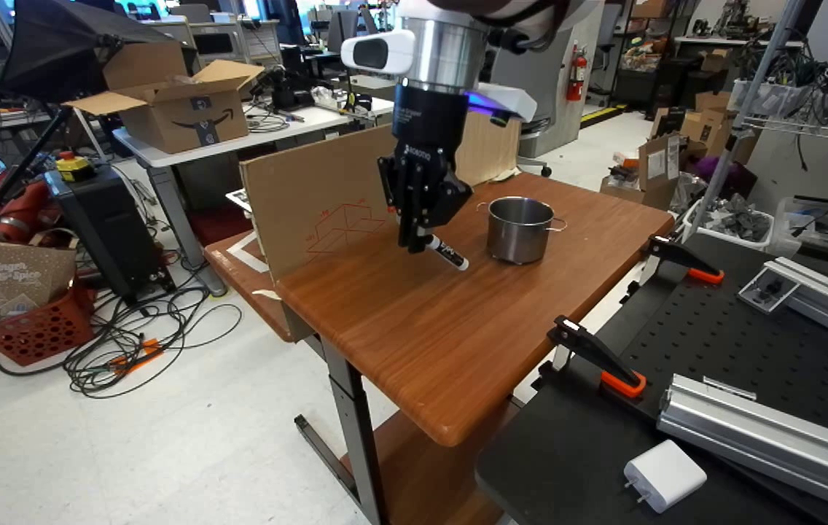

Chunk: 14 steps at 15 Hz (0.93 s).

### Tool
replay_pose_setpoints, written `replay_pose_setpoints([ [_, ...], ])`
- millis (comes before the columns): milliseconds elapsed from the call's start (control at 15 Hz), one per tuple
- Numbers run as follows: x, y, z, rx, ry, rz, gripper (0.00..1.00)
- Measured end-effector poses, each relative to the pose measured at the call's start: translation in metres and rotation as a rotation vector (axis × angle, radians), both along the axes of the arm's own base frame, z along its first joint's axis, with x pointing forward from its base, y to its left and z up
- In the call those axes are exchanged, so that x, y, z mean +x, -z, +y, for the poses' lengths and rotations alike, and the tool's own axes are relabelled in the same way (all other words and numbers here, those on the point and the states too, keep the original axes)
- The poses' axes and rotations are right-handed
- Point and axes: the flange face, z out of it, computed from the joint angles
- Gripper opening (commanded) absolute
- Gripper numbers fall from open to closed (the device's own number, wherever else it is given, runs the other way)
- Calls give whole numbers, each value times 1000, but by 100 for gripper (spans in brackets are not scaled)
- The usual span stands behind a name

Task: Remove the white marker from the silver pot and put it on the table

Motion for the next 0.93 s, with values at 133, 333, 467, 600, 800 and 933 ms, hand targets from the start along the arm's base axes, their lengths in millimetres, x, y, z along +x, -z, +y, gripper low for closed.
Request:
replay_pose_setpoints([
  [133, 10, 9, 3, 5, 14, 7, 4],
  [333, 19, 22, 6, 0, 27, 16, 4],
  [467, 23, 30, 8, -8, 31, 24, 4],
  [600, 24, 38, 9, -22, 34, 31, 4],
  [800, 27, 49, 10, -42, 43, 40, 4],
  [933, 29, 56, 10, -53, 52, 45, 4],
])
